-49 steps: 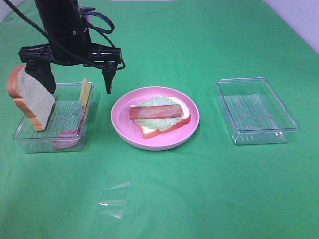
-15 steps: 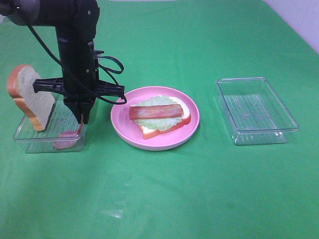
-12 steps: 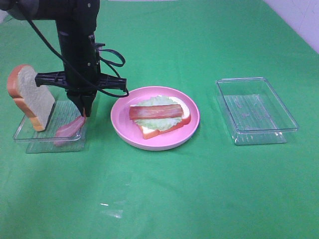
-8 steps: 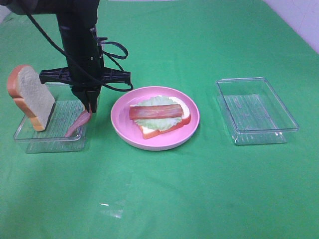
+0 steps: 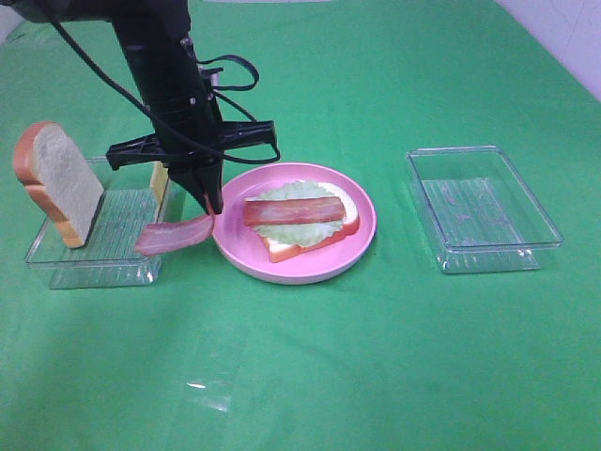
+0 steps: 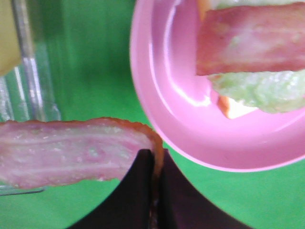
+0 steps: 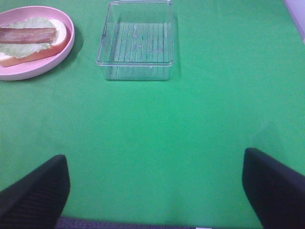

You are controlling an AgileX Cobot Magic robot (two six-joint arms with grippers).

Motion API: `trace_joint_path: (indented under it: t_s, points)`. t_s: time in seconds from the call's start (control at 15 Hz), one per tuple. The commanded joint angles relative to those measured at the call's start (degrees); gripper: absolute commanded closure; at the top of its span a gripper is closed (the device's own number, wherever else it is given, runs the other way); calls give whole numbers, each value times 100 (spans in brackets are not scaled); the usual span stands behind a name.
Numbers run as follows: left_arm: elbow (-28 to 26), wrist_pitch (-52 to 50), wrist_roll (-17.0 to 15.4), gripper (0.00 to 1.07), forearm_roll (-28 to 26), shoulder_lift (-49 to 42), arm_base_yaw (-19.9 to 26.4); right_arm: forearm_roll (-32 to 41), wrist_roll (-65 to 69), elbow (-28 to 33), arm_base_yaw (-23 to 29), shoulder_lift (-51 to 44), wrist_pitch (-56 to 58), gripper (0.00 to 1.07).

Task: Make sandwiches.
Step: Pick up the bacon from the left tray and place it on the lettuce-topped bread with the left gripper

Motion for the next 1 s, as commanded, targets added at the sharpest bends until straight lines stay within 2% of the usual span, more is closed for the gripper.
trace_joint_path:
  t_s: [0.07,0.2,0.33,0.4,0.53,1.0]
  points:
    - [-395,453,435,107,-636,6,6,0,-57,23,-29,-160,-29,11]
    - [-1117,166,1599,107,-2108,6,6,0,-57,23,-29,-160,-29,11]
    - [-1266,-46,2189,107,-2825,6,6,0,-57,23,-29,-160,-29,11]
    - [-1266,-126,2378,107,-3134,17,6,0,-57,23,-29,-160,-29,11]
    - [-1266,-166,2401,107,-3346,69,6,0,-57,23,-29,-160,-29,11]
    - [-1266,-464,2469,107,-3146,166,11,0,-57,23,-29,-160,-29,11]
